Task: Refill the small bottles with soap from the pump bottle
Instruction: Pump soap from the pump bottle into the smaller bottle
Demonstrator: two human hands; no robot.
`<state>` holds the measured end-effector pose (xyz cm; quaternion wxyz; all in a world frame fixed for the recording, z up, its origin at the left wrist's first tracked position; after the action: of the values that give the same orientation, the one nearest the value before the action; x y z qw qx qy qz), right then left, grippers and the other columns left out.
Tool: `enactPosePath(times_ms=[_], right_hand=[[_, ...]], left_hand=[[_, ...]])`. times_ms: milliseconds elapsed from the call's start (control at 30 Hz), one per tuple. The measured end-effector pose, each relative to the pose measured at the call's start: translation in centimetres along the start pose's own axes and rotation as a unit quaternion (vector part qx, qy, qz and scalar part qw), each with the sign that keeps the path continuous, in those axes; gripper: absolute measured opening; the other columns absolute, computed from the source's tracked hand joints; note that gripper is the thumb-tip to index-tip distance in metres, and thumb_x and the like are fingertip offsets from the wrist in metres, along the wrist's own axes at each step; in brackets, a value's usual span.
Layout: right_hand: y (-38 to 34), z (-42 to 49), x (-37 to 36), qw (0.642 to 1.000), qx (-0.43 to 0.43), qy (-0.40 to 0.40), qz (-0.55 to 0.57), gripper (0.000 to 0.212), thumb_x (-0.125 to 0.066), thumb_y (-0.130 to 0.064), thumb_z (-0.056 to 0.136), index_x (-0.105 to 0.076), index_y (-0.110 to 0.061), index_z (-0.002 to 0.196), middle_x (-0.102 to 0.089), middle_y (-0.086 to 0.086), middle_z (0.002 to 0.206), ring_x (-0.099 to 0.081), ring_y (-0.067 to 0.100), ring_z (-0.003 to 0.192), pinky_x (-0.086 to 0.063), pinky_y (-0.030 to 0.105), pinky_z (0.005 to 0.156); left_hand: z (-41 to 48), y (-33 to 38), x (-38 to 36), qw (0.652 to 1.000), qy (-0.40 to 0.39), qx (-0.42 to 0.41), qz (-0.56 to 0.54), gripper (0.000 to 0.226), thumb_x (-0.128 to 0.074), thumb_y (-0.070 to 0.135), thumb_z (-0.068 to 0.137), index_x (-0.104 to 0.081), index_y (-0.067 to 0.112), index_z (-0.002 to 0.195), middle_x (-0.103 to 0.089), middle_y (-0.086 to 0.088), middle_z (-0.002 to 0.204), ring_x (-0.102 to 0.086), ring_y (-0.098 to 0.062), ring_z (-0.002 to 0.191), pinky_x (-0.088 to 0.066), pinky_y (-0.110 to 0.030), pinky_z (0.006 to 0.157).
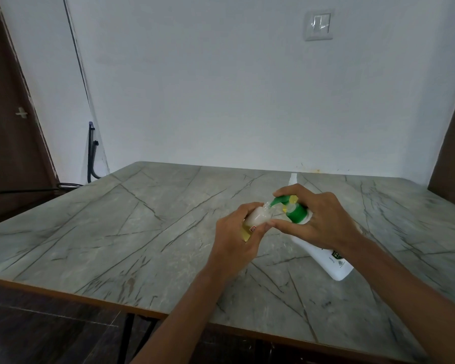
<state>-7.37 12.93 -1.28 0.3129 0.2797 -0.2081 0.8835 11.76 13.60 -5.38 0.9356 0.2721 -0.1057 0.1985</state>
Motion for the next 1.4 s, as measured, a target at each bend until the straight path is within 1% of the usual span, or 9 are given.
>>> enactPosePath(times_ms=[133,333,533,667,767,967,1200,1267,1400], right_hand=[[0.08,0.07,-0.06,1.0,-0.005,0.012,0.008,0.049,-0.059,-0.075,0.076,-0.055,-0.041,0.11,-0.071,-0.008,0.074,-0.062,0.009,0.054,-0.052,0.032,0.052],[0.04,0.07,-0.15,0.999,-0.005,0.037,0.01,0.044,-0.061,-0.073,0.075,-0.06,-0.036,0.099,-0.068,-0.006,0.064,-0.06,0.008,0.049,-0.051,0.032,0.048],[-0.37,-0.36,0.05,0.999,0.012,0.008,-0.043,0.052,-0.051,-0.075,0.079,-0.05,-0.044,0.121,-0.067,-0.019,0.083,-0.059,0.004,0.058,-0.052,0.024,0.054],[-0.48,-0.37,0.08,0.999,0.017,0.004,-0.047,0.055,-0.05,-0.074,0.081,-0.048,-0.044,0.127,-0.063,-0.023,0.088,-0.056,0.003,0.058,-0.05,0.019,0.056],[-0.39,-0.31,0.06,0.999,0.017,0.006,-0.04,0.053,-0.053,-0.073,0.08,-0.05,-0.043,0.123,-0.066,-0.021,0.084,-0.056,0.003,0.057,-0.049,0.018,0.054],[-0.08,-0.09,-0.11,1.0,0.001,0.019,-0.023,0.047,-0.056,-0.072,0.079,-0.052,-0.042,0.115,-0.069,-0.009,0.072,-0.059,0.008,0.052,-0.052,0.029,0.051],[-0.14,0.07,-0.21,0.998,-0.014,0.064,-0.009,0.04,-0.059,-0.069,0.078,-0.062,-0.034,0.096,-0.065,-0.007,0.059,-0.056,0.007,0.045,-0.048,0.027,0.044],[-0.22,0.07,-0.21,0.998,-0.014,0.056,-0.021,0.041,-0.054,-0.072,0.08,-0.06,-0.036,0.099,-0.065,-0.007,0.06,-0.054,0.006,0.046,-0.045,0.024,0.044],[-0.27,-0.19,-0.3,0.998,0.006,0.03,-0.06,0.044,-0.045,-0.07,0.086,-0.054,-0.041,0.118,-0.065,-0.014,0.07,-0.05,0.001,0.05,-0.041,0.016,0.05]], left_hand=[[-0.03,0.02,-0.11,1.0,-0.005,-0.012,-0.001,0.042,-0.069,0.038,0.085,-0.063,0.011,0.116,-0.064,0.013,0.1,-0.06,0.005,0.08,-0.046,-0.005,0.066],[-0.22,-0.26,-0.22,0.999,-0.029,-0.033,-0.003,0.044,-0.065,0.039,0.085,-0.062,0.007,0.116,-0.068,0.002,0.103,-0.063,-0.005,0.086,-0.051,-0.011,0.071],[-0.11,-0.23,-0.07,0.999,-0.003,0.021,-0.037,0.043,-0.073,0.036,0.083,-0.058,0.014,0.117,-0.067,0.008,0.102,-0.065,-0.004,0.084,-0.054,-0.015,0.065],[-0.11,-0.21,-0.2,0.998,-0.003,0.038,-0.048,0.04,-0.074,0.037,0.082,-0.059,0.015,0.113,-0.066,0.01,0.097,-0.065,-0.004,0.082,-0.053,-0.015,0.064],[-0.08,-0.06,-0.23,0.998,-0.003,0.035,-0.044,0.04,-0.07,0.041,0.082,-0.061,0.016,0.113,-0.065,0.012,0.094,-0.064,-0.004,0.08,-0.053,-0.015,0.062],[-0.04,-0.06,-0.35,0.999,-0.003,0.022,-0.027,0.037,-0.067,0.041,0.085,-0.063,0.015,0.112,-0.065,0.011,0.091,-0.061,-0.002,0.076,-0.046,-0.009,0.06],[-0.24,-0.3,-0.68,1.0,-0.025,-0.01,-0.014,0.042,-0.065,0.042,0.085,-0.062,0.013,0.115,-0.067,0.008,0.097,-0.064,-0.006,0.081,-0.055,-0.024,0.065],[-0.27,-0.42,-0.71,0.999,-0.03,0.001,-0.012,0.041,-0.066,0.042,0.086,-0.061,0.014,0.115,-0.067,0.007,0.097,-0.064,-0.006,0.08,-0.055,-0.023,0.065],[-0.2,-0.54,-0.54,0.999,-0.016,0.036,-0.015,0.031,-0.071,0.031,0.086,-0.058,0.021,0.113,-0.06,0.021,0.092,-0.061,-0.003,0.08,-0.05,-0.011,0.063]])
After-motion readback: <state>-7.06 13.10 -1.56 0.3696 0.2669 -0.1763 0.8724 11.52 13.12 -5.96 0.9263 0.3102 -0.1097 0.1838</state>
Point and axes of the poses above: each hand's wrist, its own z-axis towards the middle knuckle, its own x-axis out of the back of the hand, y = z × x, the point moved 2 cm from there along z, towards the middle knuckle
